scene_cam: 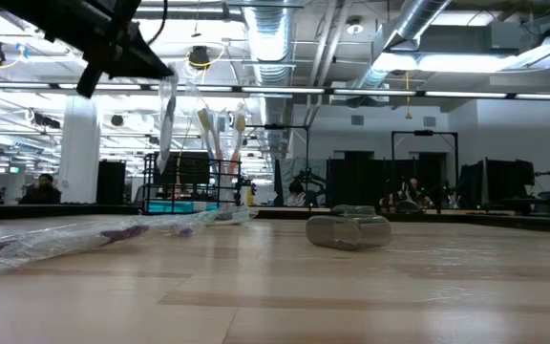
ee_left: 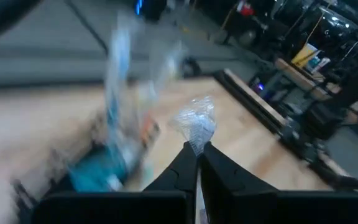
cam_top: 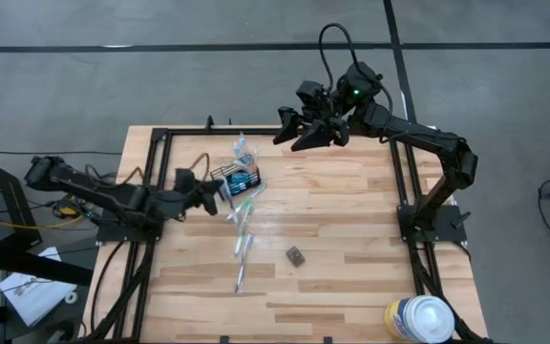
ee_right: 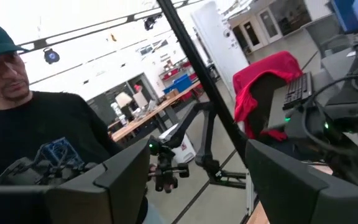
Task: Pick & Place toothbrushing station
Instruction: Put the violet toothbrush into the black organizer
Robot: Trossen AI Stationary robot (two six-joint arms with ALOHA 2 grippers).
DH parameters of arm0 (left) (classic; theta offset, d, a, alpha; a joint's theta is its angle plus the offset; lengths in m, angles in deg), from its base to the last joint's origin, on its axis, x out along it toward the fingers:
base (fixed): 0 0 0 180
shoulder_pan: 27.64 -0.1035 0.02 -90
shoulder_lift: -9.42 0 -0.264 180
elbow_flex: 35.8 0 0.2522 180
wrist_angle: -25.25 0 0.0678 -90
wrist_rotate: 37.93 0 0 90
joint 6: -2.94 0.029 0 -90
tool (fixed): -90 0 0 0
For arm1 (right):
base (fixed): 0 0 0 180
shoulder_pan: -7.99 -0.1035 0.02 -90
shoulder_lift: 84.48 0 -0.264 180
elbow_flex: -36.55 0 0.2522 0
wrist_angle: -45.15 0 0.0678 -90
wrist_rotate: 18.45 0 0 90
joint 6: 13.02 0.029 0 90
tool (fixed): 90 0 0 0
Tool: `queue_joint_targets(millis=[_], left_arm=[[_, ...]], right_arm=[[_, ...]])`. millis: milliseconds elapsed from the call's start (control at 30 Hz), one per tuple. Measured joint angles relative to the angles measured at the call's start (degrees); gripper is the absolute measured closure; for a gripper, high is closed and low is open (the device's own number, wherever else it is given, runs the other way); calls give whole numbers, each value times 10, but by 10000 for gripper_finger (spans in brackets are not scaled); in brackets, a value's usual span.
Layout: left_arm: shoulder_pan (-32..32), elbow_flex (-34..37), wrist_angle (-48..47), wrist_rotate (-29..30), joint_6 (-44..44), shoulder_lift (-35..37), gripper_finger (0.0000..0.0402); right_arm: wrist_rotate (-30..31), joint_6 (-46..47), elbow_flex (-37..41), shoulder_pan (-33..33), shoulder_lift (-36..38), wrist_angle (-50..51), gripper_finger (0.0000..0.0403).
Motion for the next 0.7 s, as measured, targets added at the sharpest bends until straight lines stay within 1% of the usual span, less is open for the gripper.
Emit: queue_joint_targets(millis=[100,200,367,567,700], left_arm=[[-23,0,3,10,99,33,401],[-47,0,11,7,168,59,401],[-74,0,79,-19,280,95,401],[-88,-1,94,-22,379,135,401],[-102,-1,90,-21,441,145,401]], right_arm=[[20,4,0,0,0,0,147],[36,24,0,1,0,0,147],[77,47,0,4,0,2,147],[120,47,0,4,0,2,147],[137,47,0,4,0,2,147]])
